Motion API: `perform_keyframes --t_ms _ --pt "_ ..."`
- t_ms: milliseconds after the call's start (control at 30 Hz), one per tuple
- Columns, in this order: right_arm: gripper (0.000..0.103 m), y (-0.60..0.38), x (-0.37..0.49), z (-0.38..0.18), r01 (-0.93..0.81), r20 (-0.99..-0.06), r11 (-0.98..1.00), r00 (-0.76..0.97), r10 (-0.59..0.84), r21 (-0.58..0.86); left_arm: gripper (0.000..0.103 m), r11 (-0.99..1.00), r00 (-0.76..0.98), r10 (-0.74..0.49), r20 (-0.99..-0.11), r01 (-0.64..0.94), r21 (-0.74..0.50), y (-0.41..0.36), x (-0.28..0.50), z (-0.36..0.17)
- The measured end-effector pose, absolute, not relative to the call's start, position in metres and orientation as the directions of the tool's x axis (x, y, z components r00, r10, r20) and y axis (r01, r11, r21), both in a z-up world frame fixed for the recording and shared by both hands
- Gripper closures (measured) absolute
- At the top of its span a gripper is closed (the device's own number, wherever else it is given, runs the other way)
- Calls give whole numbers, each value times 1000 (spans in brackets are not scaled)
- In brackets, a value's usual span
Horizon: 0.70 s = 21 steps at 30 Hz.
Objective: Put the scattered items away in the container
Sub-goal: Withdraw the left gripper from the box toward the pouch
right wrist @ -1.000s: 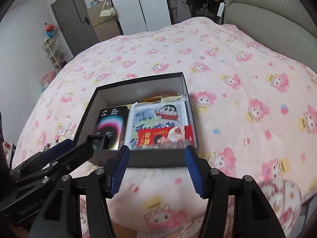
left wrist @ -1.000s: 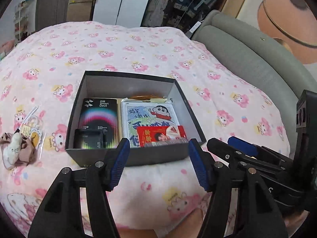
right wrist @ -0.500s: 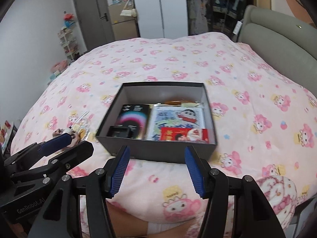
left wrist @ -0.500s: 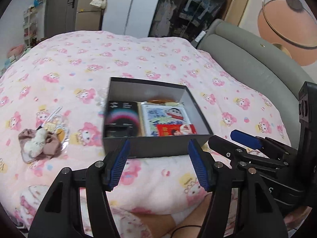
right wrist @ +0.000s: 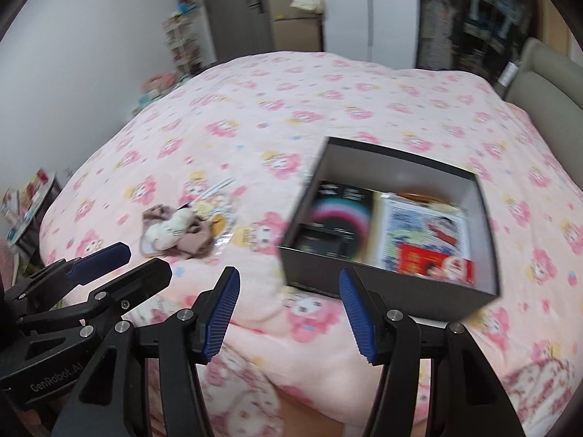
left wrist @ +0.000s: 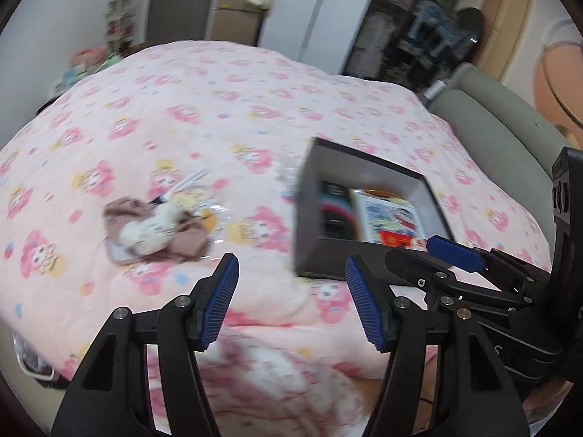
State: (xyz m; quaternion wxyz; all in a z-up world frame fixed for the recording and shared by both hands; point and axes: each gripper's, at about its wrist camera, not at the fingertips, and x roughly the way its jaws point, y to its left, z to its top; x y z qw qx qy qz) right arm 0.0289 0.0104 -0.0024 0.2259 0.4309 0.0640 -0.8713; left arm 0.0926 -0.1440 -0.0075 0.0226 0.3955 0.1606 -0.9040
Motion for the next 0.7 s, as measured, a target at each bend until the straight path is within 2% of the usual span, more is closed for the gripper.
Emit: perform_keyframes --t_ms 100,267,533,700 --pt "49 -23 24 -11 505 -798 -858 -480 -365 88 42 -935 -685 44 -728 229 -272 -173 99 -18" --pt "49 -76 14 -25 557 -819 -828 -447 -361 62 42 -895 -664 52 -746 301 -330 -223 95 -40" --pt "49 -134 -16 -57 604 -857 -792 -360 -369 87 41 -874 -620 49 -783 353 -335 -277 72 -73" --pt "49 -151 -42 -94 597 -889 -775 -216 -404 207 41 -817 -578 90 -811 424 -392 -313 56 -104"
